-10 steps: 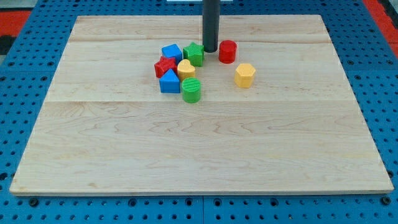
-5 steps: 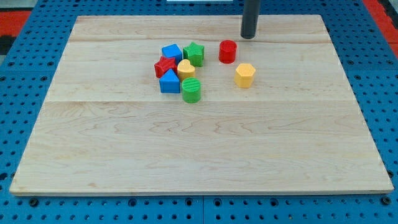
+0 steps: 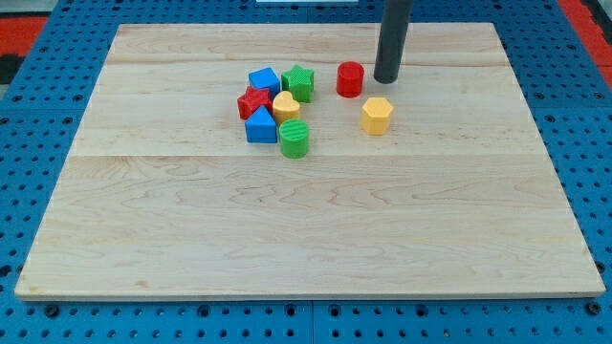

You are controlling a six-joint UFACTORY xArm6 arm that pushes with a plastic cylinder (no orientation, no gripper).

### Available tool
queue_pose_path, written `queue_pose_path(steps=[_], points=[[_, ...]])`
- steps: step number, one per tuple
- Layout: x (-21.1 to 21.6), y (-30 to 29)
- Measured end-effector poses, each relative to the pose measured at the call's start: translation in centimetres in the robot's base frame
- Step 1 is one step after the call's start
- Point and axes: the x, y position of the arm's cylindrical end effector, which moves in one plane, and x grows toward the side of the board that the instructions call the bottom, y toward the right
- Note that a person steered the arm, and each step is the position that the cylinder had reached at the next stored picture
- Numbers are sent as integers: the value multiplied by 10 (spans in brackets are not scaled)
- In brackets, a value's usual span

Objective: Push the red circle closer to the green star

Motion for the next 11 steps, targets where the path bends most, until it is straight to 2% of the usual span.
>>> queue_pose_path(steps=[1, 7, 10, 11], points=[[-9, -6], [6, -67], [6, -73], [19, -73]])
